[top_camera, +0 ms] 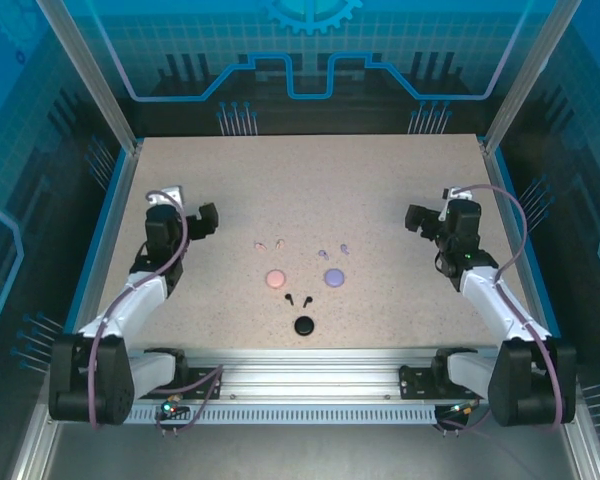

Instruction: Insert the wireless bluetooth earbuds into the charging case

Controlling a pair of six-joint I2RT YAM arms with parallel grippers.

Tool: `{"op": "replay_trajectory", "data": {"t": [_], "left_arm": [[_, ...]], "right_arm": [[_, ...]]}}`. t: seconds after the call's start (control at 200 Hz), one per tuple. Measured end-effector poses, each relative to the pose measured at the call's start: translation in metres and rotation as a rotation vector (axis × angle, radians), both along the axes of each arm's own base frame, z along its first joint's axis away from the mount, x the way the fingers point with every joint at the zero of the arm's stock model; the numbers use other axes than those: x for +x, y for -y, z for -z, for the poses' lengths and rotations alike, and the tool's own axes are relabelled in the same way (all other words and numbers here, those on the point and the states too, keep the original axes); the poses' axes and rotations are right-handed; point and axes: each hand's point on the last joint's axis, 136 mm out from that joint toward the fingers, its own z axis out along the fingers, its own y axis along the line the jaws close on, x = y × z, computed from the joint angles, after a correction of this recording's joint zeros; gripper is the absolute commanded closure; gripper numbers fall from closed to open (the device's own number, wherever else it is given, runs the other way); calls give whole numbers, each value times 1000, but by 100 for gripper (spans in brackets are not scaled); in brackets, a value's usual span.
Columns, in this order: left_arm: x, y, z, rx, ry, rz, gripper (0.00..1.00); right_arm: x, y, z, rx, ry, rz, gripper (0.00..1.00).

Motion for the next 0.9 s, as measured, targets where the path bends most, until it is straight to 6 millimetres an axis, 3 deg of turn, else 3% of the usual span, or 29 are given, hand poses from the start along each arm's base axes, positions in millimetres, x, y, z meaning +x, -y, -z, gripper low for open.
{"op": "replay_trajectory", "data": {"t": [0.115, 0.245, 0.445, 0.6, 0.775, 0.9], "left_arm": [[-13, 6, -14, -98, -10, -16, 1], [-28, 24, -6, -225, -71, -2, 1], [-46, 69, 16, -371, -198, 73, 1], [-59, 102, 31, -440, -293, 119, 1], [-68, 116, 42, -496, -359, 109, 1], [-70, 117, 45, -526, -378, 85, 1]], "right_arm": [[-21, -6, 12, 47, -88, -13, 0], [-43, -26, 21, 76, -183, -74, 7], [-75, -88, 20, 102, -324, -250, 13], [-115, -143, 28, 106, -442, -378, 15], [-159, -188, 50, 66, -595, -424, 15], [-177, -220, 55, 11, -666, -418, 13]]}}
